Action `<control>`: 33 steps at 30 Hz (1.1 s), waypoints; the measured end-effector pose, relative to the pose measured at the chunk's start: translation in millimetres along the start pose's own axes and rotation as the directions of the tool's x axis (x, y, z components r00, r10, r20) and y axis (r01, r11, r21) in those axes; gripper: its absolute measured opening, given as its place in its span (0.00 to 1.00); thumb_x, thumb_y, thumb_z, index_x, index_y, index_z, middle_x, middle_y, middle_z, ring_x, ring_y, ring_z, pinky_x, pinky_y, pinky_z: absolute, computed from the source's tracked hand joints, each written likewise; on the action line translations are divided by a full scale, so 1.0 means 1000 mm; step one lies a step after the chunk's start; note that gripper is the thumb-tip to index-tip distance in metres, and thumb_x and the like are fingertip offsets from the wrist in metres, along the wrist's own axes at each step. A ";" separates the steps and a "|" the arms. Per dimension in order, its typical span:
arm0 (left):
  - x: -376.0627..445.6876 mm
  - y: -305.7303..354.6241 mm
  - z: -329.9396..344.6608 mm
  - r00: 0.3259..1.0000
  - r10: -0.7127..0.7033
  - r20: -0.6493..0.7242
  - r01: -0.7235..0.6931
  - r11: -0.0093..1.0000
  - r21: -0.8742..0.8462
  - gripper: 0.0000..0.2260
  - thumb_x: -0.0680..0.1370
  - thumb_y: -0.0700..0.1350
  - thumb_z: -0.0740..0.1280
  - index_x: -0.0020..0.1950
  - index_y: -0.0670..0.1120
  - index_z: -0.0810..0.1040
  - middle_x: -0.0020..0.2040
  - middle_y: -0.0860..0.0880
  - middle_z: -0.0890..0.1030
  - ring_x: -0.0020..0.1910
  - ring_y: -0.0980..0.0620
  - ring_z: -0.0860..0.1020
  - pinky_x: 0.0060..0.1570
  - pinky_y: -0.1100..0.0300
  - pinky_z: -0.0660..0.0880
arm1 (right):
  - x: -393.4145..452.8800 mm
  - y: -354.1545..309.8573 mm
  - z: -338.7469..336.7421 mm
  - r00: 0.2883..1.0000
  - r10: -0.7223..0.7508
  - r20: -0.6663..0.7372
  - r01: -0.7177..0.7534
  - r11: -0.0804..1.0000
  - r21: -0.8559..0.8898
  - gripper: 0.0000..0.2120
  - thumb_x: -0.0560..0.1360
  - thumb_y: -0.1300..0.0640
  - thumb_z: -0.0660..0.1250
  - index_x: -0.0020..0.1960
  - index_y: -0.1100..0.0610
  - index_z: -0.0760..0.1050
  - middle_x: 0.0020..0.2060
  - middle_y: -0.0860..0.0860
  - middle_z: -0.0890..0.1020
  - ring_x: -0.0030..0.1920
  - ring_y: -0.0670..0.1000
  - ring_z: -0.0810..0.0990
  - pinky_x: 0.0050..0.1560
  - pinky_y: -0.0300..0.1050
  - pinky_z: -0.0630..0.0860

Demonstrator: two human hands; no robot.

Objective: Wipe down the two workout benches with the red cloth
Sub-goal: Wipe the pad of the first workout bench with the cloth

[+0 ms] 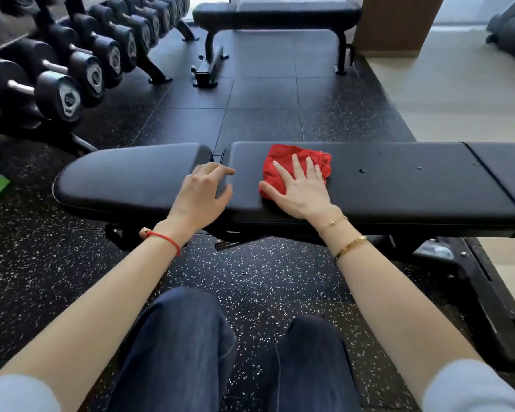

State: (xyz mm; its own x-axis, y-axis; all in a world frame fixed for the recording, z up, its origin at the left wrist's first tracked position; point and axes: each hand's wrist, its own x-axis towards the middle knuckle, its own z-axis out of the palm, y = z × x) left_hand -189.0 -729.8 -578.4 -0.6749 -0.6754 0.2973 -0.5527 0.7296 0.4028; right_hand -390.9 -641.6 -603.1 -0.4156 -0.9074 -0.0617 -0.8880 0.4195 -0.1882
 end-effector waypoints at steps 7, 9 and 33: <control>0.016 -0.015 0.025 0.999 -0.036 0.040 0.038 0.998 -0.050 0.12 0.79 0.44 0.65 0.62 0.44 0.79 0.61 0.46 0.79 0.62 0.43 0.74 0.63 0.44 0.71 | 0.015 0.018 0.003 0.999 0.018 -0.045 -0.019 1.000 -0.017 0.40 0.72 0.25 0.47 0.79 0.41 0.47 0.79 0.55 0.43 0.78 0.60 0.39 0.76 0.57 0.35; 0.017 -0.012 0.037 0.999 -0.046 0.014 0.047 0.997 -0.055 0.11 0.79 0.43 0.65 0.60 0.44 0.79 0.60 0.46 0.79 0.60 0.43 0.74 0.61 0.45 0.72 | 0.026 0.022 0.000 0.998 0.061 -0.032 -0.062 0.998 -0.024 0.40 0.72 0.24 0.47 0.79 0.41 0.46 0.79 0.55 0.42 0.78 0.61 0.38 0.76 0.59 0.34; 0.020 0.006 0.076 0.919 -0.278 -0.279 0.248 0.959 -0.140 0.09 0.74 0.43 0.62 0.52 0.47 0.78 0.54 0.48 0.77 0.57 0.45 0.73 0.59 0.49 0.68 | 0.031 0.007 0.002 0.998 -0.005 -0.058 0.004 1.000 -0.009 0.33 0.73 0.26 0.48 0.76 0.34 0.52 0.79 0.46 0.50 0.78 0.62 0.44 0.76 0.61 0.40</control>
State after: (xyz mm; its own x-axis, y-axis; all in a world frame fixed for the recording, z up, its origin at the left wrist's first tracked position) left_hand -242.5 -730.7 -635.6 -0.3304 -0.8537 0.4026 -0.6285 0.5172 0.5809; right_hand -409.6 -666.3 -608.4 -0.4222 -0.9065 -0.0037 -0.8915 0.4160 -0.1793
